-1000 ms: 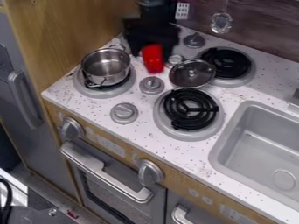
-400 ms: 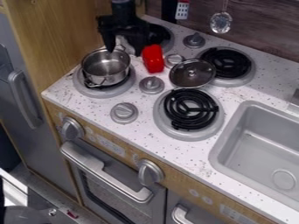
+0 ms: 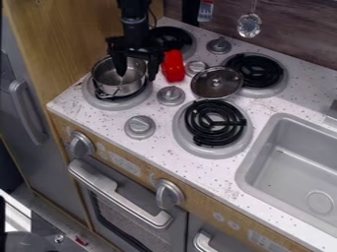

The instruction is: Move the silver pot from the left burner to the right burner

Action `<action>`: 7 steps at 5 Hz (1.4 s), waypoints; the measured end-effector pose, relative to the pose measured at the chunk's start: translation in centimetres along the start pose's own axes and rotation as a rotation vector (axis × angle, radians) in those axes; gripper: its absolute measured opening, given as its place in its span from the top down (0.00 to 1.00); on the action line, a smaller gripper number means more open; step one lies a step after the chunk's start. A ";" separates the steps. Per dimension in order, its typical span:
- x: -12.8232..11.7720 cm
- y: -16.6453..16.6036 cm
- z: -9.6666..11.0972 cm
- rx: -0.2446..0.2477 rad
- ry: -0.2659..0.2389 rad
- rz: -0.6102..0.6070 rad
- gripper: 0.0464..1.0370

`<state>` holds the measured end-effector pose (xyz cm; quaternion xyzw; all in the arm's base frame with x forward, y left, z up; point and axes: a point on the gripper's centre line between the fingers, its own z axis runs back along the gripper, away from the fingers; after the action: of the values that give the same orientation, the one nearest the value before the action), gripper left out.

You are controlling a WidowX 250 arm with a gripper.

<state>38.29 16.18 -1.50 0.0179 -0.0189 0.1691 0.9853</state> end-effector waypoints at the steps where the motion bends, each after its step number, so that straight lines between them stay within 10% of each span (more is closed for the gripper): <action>1: -0.4 0.1 -2.1 0.012 0.028 0.016 0.08; 5: 0.3 -1.2 0.1 0.038 -0.060 -0.042 0.94; 7: -3.1 -9.3 4.4 0.013 -0.125 -0.221 0.97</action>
<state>38.30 6.17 2.47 0.0365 -0.0771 0.0580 0.9947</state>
